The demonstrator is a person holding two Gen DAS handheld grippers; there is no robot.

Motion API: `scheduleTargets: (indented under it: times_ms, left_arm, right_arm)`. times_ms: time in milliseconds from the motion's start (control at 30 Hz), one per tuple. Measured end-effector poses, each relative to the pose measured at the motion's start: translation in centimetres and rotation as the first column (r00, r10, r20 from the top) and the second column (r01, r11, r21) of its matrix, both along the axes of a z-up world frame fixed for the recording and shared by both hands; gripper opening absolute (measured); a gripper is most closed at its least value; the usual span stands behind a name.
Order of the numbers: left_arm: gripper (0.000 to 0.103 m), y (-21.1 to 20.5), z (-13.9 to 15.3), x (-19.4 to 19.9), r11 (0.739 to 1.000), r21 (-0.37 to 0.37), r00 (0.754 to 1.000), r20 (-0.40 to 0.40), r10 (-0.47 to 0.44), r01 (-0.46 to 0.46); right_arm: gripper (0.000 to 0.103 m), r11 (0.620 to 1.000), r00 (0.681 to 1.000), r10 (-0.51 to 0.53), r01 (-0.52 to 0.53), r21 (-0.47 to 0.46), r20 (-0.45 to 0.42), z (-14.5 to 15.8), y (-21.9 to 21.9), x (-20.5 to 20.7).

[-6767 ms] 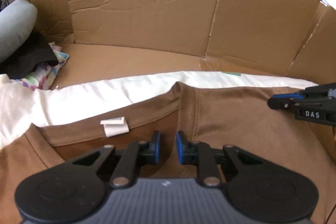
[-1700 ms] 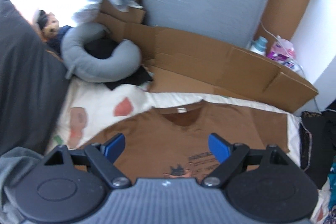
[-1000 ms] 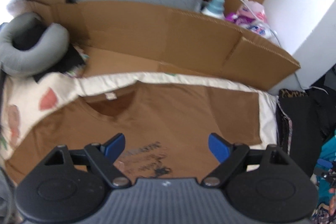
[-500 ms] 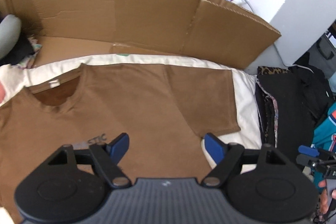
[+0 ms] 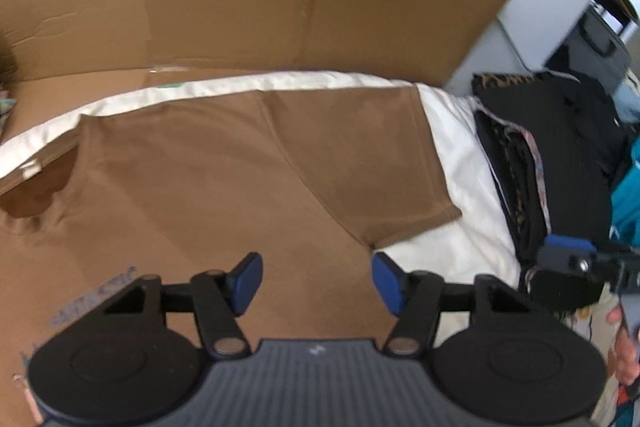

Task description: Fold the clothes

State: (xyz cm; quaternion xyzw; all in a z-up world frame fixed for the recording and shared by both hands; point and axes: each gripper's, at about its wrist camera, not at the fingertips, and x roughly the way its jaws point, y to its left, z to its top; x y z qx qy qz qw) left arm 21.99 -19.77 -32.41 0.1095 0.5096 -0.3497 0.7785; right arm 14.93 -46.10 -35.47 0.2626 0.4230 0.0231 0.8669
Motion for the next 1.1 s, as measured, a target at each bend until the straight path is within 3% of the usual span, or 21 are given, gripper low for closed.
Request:
scheduleTargets:
  times_ms: [67,167,233,300,367,567,767,900,1100]
  left_arm:
    - [0.059,0.1,-0.7,-0.4,1.000,-0.015,1.000,0.009,-0.013,0.013]
    - [0.047,0.2,-2.1,-0.5,1.000,-0.027,1.000,-0.016,0.006,-0.006]
    - [0.024,0.3,-2.9,-0.5,0.999,-0.031,0.999,-0.031,0.029,-0.030]
    - [0.012,0.0,-3.5,-0.6,0.999,-0.019,0.999,-0.010,0.042,-0.042]
    - [0.012,-0.3,-4.1,-0.4,0.998,-0.026,0.998,-0.027,0.048,-0.048]
    - [0.008,-1.2,-5.3,0.0,0.997,-0.056,0.999,-0.035,0.041,-0.043]
    - [0.005,-2.1,-5.8,0.2,0.998,-0.058,0.999,-0.031,0.022,-0.024]
    - [0.005,-2.8,-6.2,0.2,0.998,-0.057,1.000,-0.030,0.004,-0.005]
    - [0.005,-4.0,-6.7,0.2,0.998,-0.056,0.999,-0.028,-0.024,0.023]
  right_arm:
    - [0.092,1.000,1.000,-0.003,0.003,0.002,-0.002,-0.6,0.3,0.4]
    - [0.085,1.000,1.000,-0.007,0.007,0.005,-0.004,-1.5,0.8,0.9]
    - [0.082,1.000,1.000,-0.010,0.010,0.008,0.001,-2.0,1.0,1.2]
    - [0.074,1.000,1.000,-0.021,0.021,0.013,-0.003,-2.5,1.2,1.6]
    - [0.065,0.999,0.999,-0.037,0.037,0.016,-0.010,-3.0,1.3,2.0]
    - [0.062,0.994,0.996,-0.087,0.089,0.060,-0.022,-4.2,1.1,3.5]
    - [0.050,0.986,0.987,-0.140,0.146,0.076,-0.080,-5.1,1.9,5.7]
    - [0.050,0.964,0.968,-0.220,0.235,0.122,-0.122,-5.6,2.0,6.3]
    - [0.049,0.942,0.943,-0.293,0.313,0.118,-0.160,-6.4,2.0,6.9]
